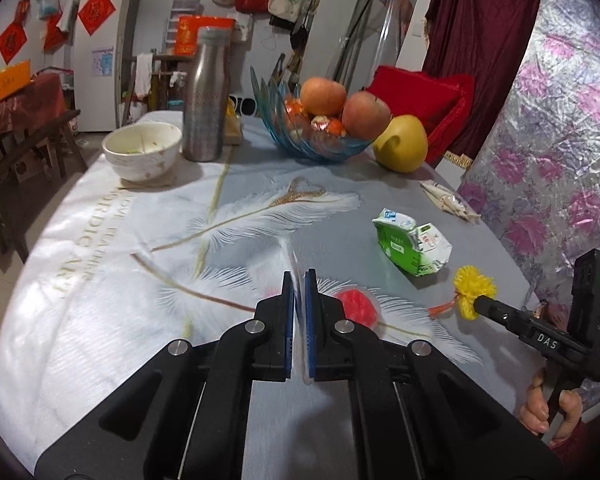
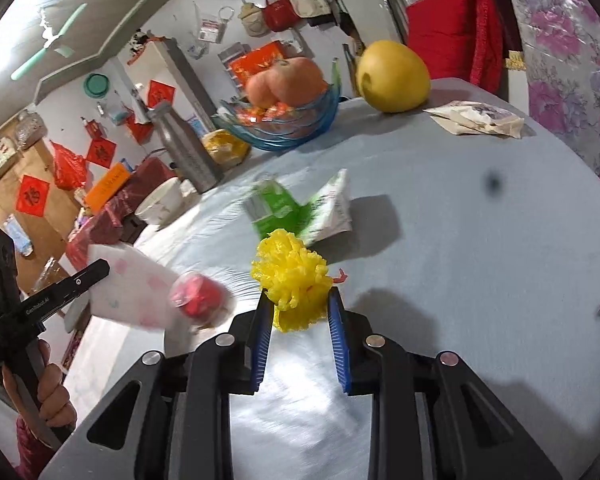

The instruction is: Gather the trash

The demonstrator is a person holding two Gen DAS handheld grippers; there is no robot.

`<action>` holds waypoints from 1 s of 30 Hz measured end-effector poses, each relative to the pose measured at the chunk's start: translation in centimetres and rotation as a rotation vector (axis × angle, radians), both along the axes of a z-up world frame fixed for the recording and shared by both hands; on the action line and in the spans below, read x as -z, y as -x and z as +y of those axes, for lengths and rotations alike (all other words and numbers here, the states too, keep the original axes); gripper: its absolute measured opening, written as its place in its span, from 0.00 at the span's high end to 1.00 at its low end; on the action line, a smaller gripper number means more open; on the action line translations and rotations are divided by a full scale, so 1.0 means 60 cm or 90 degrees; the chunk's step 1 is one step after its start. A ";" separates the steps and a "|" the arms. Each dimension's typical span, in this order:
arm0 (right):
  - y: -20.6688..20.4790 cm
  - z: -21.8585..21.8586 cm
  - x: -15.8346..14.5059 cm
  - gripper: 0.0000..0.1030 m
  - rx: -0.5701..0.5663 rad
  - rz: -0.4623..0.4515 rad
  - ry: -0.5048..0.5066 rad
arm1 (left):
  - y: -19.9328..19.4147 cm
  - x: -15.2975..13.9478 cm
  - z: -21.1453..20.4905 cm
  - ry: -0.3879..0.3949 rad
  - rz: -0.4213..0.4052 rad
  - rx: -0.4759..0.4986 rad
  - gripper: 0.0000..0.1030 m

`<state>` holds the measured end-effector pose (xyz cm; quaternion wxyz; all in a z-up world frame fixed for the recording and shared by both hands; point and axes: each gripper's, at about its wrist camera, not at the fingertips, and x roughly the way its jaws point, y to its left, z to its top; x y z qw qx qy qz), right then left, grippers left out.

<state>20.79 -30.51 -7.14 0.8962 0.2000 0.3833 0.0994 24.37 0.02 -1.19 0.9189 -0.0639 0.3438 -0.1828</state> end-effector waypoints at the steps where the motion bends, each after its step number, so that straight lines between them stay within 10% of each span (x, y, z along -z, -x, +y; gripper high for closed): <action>1: 0.005 0.007 -0.006 0.73 -0.008 -0.006 -0.002 | 0.007 -0.005 0.004 0.004 -0.002 0.000 0.94; 15: 0.060 0.048 -0.045 0.74 -0.044 -0.045 0.000 | 0.071 0.002 0.027 -0.005 0.005 -0.012 0.93; 17: 0.059 0.049 -0.043 0.73 -0.046 -0.041 -0.003 | 0.068 0.012 0.018 -0.013 0.016 -0.009 0.84; 21: 0.057 0.045 -0.043 0.73 -0.042 -0.040 -0.008 | 0.083 0.023 -0.017 -0.049 -0.014 -0.004 0.26; 30: 0.046 0.048 -0.032 0.73 -0.054 -0.026 -0.013 | 0.022 0.107 -0.095 -0.157 0.093 0.036 0.27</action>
